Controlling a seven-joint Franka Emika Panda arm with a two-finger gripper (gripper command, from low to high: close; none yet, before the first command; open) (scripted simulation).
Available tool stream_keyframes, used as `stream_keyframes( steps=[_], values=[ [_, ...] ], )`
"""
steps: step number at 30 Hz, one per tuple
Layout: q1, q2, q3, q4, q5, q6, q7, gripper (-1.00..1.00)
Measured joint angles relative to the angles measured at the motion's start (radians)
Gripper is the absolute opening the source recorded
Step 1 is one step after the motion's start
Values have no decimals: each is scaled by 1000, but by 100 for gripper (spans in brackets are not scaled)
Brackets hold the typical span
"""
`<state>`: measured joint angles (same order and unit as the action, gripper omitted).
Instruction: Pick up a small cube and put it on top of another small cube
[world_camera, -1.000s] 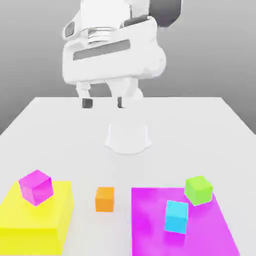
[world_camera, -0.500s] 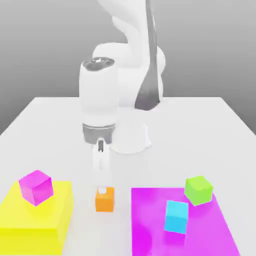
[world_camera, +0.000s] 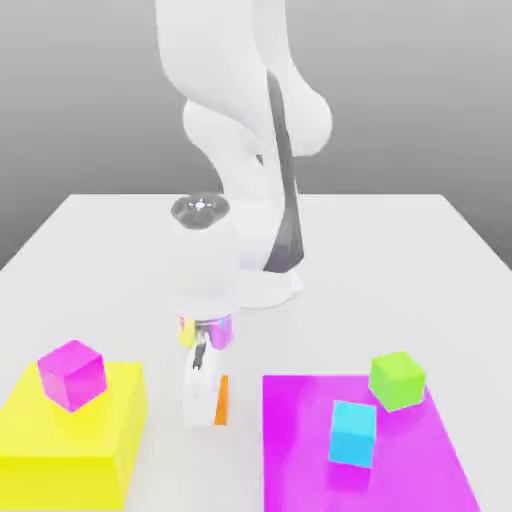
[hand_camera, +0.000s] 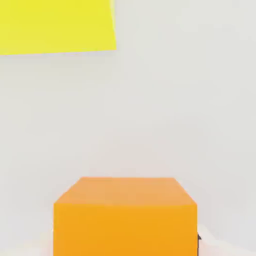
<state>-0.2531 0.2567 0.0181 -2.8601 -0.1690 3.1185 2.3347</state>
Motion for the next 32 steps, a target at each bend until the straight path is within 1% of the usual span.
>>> stream_keyframes(
  steps=[2,5,8,9,13,24,26,28,29,32],
  values=[
    [-29,-54,34,-11,24,-44,-19,-100],
    [-55,-158,81,-31,102,-128,-77,-100],
    [-32,-260,80,-44,165,-216,-131,-100],
    [-26,-278,70,-30,173,-248,-165,-100],
    [-80,-318,26,58,177,-376,-323,-100],
    [-160,-404,-97,329,156,-732,-775,-100],
    [-166,-375,-109,340,157,-715,-815,-100],
    [-168,-319,-112,327,163,-646,-829,-100],
    [-167,-292,-113,318,167,-610,-834,100],
    [-167,-292,-113,318,167,-610,-834,100]
  ],
)
